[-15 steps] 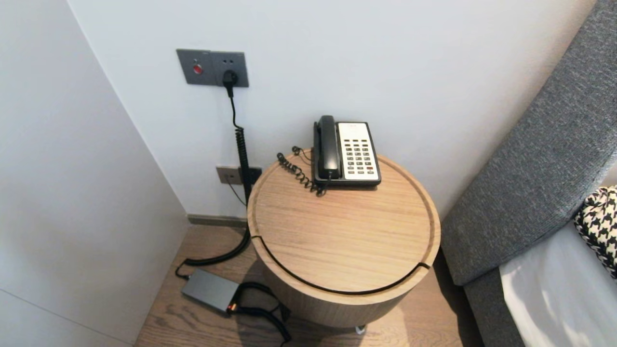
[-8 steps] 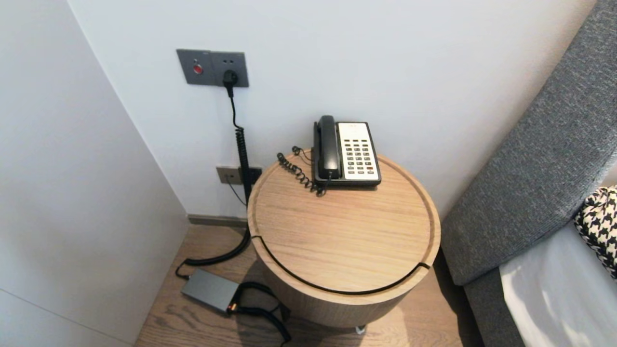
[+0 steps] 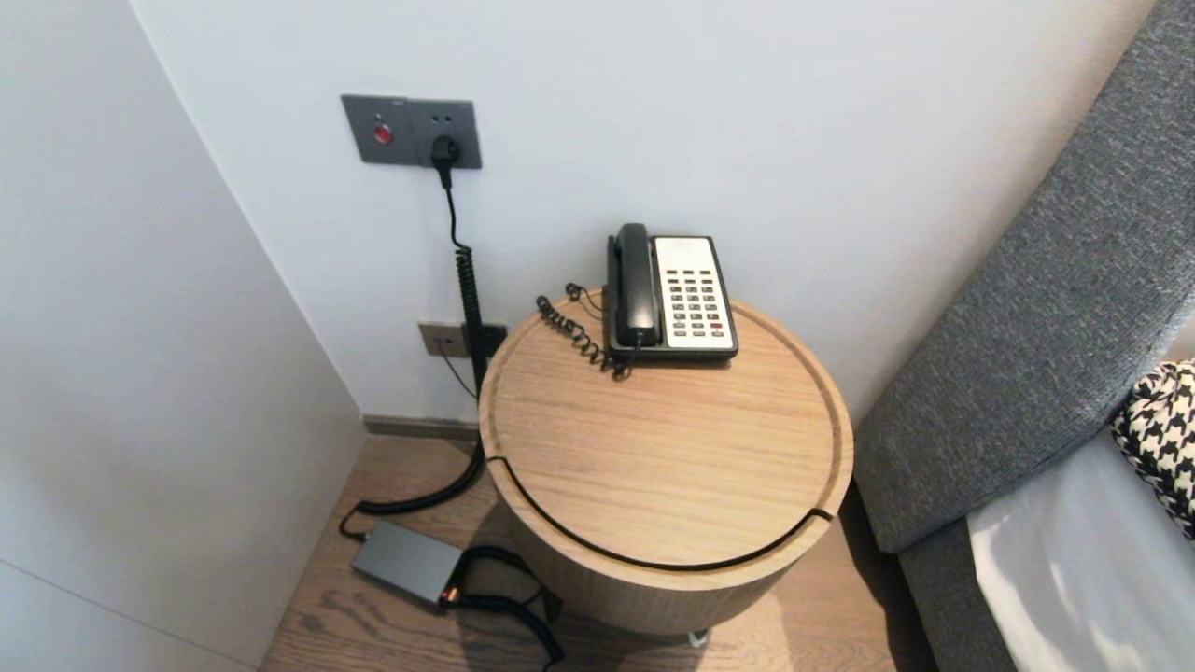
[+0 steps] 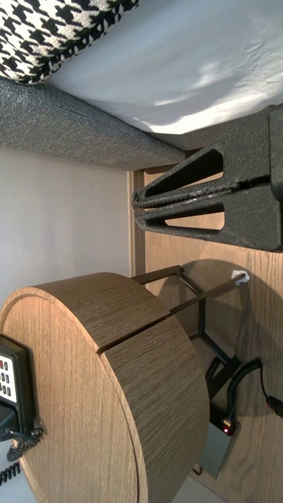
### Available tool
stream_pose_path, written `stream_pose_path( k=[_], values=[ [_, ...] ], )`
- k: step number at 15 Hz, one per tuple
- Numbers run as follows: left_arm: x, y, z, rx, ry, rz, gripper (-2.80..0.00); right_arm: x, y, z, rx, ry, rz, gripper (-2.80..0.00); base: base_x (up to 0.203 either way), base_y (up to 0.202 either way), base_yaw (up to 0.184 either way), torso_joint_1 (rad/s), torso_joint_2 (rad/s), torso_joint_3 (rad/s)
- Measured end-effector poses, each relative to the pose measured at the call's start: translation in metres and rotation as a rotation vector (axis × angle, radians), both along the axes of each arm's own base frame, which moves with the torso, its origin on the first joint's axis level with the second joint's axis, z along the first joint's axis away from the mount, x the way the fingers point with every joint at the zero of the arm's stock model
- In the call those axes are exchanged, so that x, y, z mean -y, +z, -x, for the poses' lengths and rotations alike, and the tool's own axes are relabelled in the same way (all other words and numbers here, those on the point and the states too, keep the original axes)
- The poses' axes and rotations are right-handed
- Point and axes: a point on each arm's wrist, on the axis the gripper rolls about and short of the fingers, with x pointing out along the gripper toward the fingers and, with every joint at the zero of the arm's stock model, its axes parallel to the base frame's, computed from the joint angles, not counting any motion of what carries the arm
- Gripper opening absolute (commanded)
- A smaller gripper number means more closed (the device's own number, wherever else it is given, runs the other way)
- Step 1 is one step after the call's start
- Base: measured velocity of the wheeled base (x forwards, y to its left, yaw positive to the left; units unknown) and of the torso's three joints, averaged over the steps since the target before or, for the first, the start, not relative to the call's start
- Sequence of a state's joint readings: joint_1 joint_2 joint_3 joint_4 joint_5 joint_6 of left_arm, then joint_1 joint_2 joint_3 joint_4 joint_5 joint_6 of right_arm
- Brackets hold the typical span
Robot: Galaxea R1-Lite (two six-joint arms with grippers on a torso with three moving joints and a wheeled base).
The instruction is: Open the nightstand drawer
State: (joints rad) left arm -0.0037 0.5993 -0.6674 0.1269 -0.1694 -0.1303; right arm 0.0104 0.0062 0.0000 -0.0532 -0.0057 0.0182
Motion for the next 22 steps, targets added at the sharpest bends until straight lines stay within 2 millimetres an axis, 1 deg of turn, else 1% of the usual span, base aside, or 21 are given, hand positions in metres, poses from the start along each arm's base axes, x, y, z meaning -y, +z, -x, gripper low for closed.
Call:
stream_pose_path(
  k=[1,5,7,9,13,14,17,19,22],
  values=[
    [0.001,0.01,-0.007,-0.03,-0.035,0.037,-2.8,0.0,0.0,0.0,0.0,0.0,0.0,-2.8,0.0,0.0,0.0,0.0,0.0,0.0],
    [0.01,0.063,-0.035,-0.199,-0.21,0.222,-2.8,0.0,0.0,0.0,-0.001,0.0,0.0,-2.8,0.0,0.0,0.0,0.0,0.0,0.0],
    [0.017,0.082,-0.053,-0.295,-0.277,0.299,-2.8,0.0,0.0,0.0,0.0,0.0,0.0,-2.8,0.0,0.0,0.0,0.0,0.0,0.0],
    [0.027,0.09,-0.074,-0.41,-0.312,0.367,-2.8,0.0,0.0,0.0,0.0,0.0,0.0,-2.8,0.0,0.0,0.0,0.0,0.0,0.0],
    [0.051,0.079,-0.128,-0.606,-0.336,0.376,-2.8,0.0,0.0,0.0,0.0,0.0,0.0,-2.8,0.0,0.0,0.0,0.0,0.0,0.0],
    [0.06,0.075,-0.142,-0.646,-0.357,0.368,-2.8,0.0,0.0,0.0,-0.001,0.0,0.0,-2.8,0.0,0.0,0.0,0.0,0.0,0.0],
    [0.083,0.067,-0.165,-0.721,-0.415,0.355,-2.8,0.0,0.0,0.0,0.0,0.0,0.0,-2.8,0.0,0.0,0.0,0.0,0.0,0.0],
    [0.104,0.053,-0.182,-0.798,-0.44,0.337,-2.8,0.0,0.0,0.0,0.0,-0.001,0.0,-2.8,0.0,0.0,0.0,0.0,0.0,0.0],
    [0.131,0.033,-0.198,-0.892,-0.467,0.313,-2.8,0.0,0.0,0.0,0.0,-0.001,0.0,-2.8,0.0,0.0,0.0,0.0,0.0,0.0]
  ],
)
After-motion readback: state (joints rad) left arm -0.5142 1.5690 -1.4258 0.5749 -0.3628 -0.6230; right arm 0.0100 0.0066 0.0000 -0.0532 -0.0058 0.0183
